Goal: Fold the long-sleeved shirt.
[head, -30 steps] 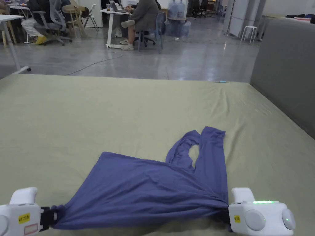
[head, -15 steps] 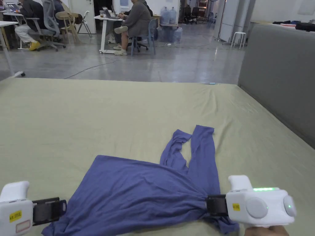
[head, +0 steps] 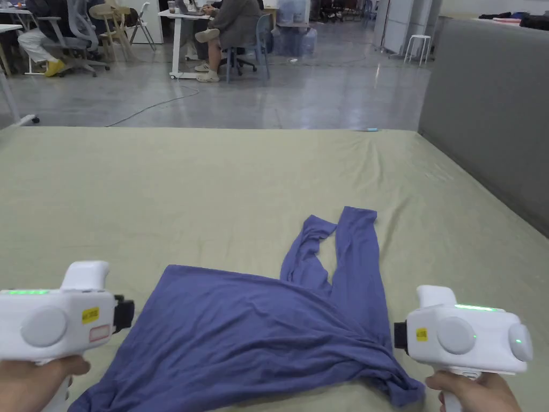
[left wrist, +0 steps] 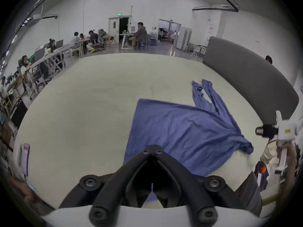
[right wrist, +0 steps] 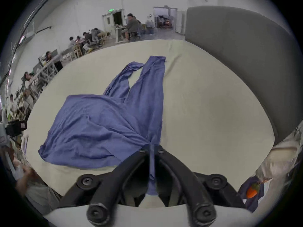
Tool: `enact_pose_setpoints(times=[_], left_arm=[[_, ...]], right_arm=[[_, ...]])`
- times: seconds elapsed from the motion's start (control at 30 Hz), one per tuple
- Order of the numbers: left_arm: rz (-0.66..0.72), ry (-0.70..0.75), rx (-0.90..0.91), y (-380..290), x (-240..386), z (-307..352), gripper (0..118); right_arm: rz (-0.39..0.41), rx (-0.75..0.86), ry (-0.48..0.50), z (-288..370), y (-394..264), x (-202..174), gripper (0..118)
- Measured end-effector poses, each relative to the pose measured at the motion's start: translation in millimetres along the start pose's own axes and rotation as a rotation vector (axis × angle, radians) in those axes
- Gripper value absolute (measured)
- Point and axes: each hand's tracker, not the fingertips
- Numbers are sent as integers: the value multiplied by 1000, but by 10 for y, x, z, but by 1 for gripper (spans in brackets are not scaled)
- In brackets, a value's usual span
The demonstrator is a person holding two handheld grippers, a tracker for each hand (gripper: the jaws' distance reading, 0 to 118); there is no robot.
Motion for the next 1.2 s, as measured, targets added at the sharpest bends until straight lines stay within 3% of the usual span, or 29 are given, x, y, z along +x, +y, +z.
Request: enact_pose_setpoints(times=[0.07, 0.1, 0.17, 0.2, 0.23, 0.47, 0.57, 0.6, 0.63, 0.67, 0.7, 0.73, 0.77, 0.83, 0.87, 0.93, 1.0, 1.1, 1.17, 1.2], left_arm=[[-9, -30, -5, 290, 73, -297, 0], [-18, -26, -14, 462, 87, -521, 21], [-17, -37, -82, 753, 127, -978, 99], [-2, -40, -121, 878, 119, -1262, 118], [-1, -26, -73, 990, 84, -1458, 117], [-25, 134, -330, 1094, 29, -2799, 117], [-30, 199, -415, 948, 36, -2976, 106], [24, 163, -362, 923, 52, -2910, 96], [45, 199, -330, 958, 100, -2852, 79], [41, 211, -344, 987, 205, -2776, 79], [-23, 190, -304, 1000, 273, -2681, 71], [-67, 141, -271, 1010, 349, -2585, 45], [-71, 109, -252, 1003, 434, -2515, 0], [-93, 84, -259, 991, 464, -2376, 0], [-90, 51, -246, 990, 480, -2299, 0], [-81, 53, -235, 993, 498, -2158, 0], [-81, 43, -226, 1010, 448, -2066, 0], [-97, 45, -212, 1034, 399, -1961, 0], [-111, 53, -203, 1049, 354, -1890, 0], [-108, 48, -202, 1054, 331, -1860, 0]], right_arm=[[-1, -33, 16, 10, 44, 38, 10], [-1, -6, 28, 35, 39, 64, 10], [-4, 13, 26, -39, 69, 38, 10], [-9, 7, 22, -48, 101, 47, 9], [-21, 2, 22, -51, 117, 60, 9], [11, -34, -8, -268, 192, 4, 0], [25, -47, -13, -346, 258, 15, 0], [32, -51, -15, -368, 296, 34, 0], [37, -56, -18, -400, 338, 52, 0], [29, -60, -31, -471, 383, 61, 0], [11, -71, -47, -538, 446, 89, 0], [-3, -96, -63, -604, 515, 112, 0], [-22, -108, -77, -670, 583, 133, 1], [-45, -139, -56, -881, 688, 176, 63], [-49, -189, -18, -1015, 744, 203, 85], [-93, -230, -14, -1232, 816, 229, 75], [-68, -305, -74, -1475, 873, 188, 61], [-58, -350, -68, -1657, 883, 81, 51], [-39, -366, -75, -1708, 866, -21, 53], [12, -377, -124, -1726, 858, -70, 53]])
